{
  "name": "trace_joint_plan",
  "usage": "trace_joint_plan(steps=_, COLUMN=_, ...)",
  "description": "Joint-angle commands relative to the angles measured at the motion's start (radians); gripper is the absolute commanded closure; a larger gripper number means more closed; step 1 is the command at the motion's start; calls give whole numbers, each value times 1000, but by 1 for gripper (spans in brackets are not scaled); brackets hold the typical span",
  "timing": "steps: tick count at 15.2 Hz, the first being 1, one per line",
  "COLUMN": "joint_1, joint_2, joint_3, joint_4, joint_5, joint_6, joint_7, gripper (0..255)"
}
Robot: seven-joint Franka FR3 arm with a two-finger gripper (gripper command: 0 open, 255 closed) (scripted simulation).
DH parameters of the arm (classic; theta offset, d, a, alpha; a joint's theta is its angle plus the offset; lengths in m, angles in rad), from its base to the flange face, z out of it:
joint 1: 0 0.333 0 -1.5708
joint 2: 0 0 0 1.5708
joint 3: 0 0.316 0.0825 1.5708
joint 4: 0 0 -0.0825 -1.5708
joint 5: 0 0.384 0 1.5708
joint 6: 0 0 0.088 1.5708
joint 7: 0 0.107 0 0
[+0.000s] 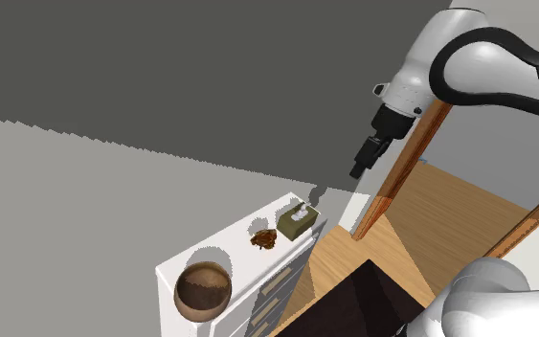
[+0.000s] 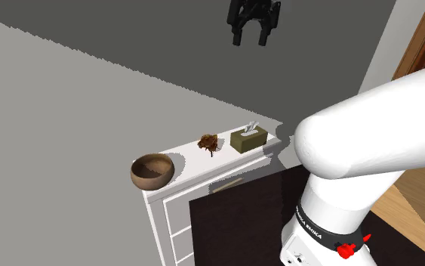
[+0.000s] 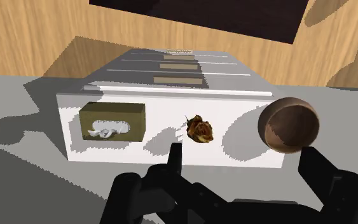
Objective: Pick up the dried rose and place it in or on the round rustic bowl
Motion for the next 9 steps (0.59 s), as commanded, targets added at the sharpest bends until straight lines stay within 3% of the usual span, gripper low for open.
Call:
trace_joint_plan(steps=1, joint_1=0, joint_2=0, joint_3=0, joint_4=0, joint_5=0, joint_6=0, joint_7=0, gripper=0)
trace_joint_plan(steps=9, joint_1=9, joint_2=128, joint_3=-42, joint_4=-167, joint_5=52, joint_6=309, joint_7=-62, gripper=0)
